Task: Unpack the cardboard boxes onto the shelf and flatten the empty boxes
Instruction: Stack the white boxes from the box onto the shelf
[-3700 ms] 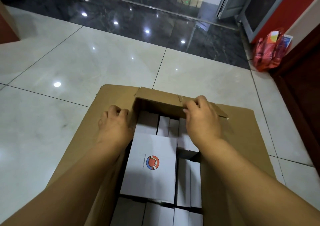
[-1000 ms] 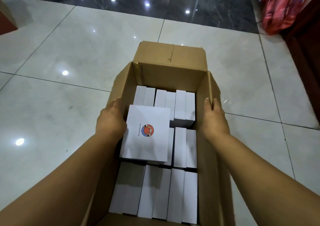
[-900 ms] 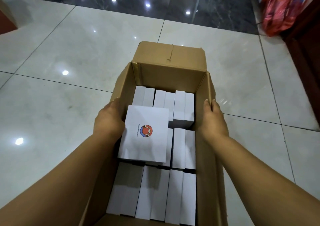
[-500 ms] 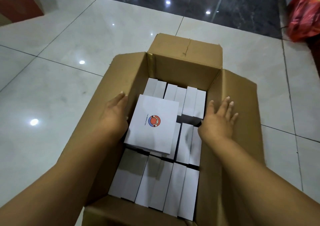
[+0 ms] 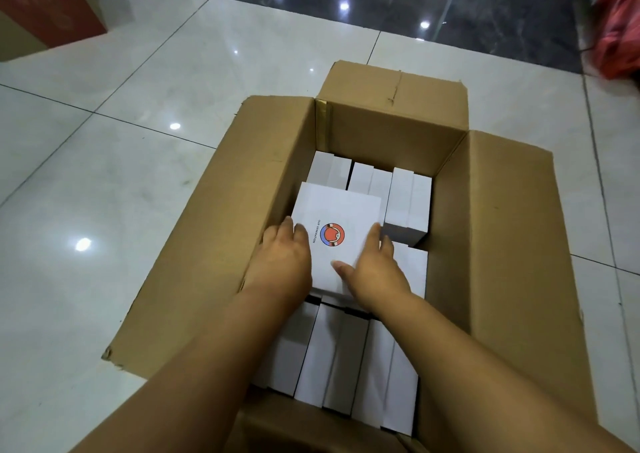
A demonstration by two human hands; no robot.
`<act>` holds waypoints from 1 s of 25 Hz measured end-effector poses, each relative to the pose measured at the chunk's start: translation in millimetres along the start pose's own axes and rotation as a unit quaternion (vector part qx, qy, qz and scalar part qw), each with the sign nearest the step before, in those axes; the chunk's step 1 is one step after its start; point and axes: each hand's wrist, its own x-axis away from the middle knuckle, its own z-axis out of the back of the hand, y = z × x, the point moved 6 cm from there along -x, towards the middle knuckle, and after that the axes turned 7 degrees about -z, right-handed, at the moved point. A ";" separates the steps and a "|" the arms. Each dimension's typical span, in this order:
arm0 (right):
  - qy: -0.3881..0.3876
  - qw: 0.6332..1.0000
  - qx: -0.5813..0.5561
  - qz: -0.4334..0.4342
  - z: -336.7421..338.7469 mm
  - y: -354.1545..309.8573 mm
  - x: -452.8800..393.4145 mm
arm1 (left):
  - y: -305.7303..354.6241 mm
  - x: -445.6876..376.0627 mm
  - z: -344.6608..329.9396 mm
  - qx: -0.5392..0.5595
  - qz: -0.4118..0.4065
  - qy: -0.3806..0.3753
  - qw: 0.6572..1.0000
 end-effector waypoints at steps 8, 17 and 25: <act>-0.057 0.987 -0.111 -0.103 2.7 24.1 3.7 | 3.9 7.1 -25.8 0.140 0.113 -0.108 0.978; -0.088 0.989 -0.098 -0.071 -11.4 29.7 2.9 | -7.2 12.7 -35.8 0.350 0.199 -0.077 0.912; -0.026 0.972 -0.216 -0.086 21.2 40.5 8.3 | 4.1 21.4 -20.5 0.475 0.191 -0.023 0.859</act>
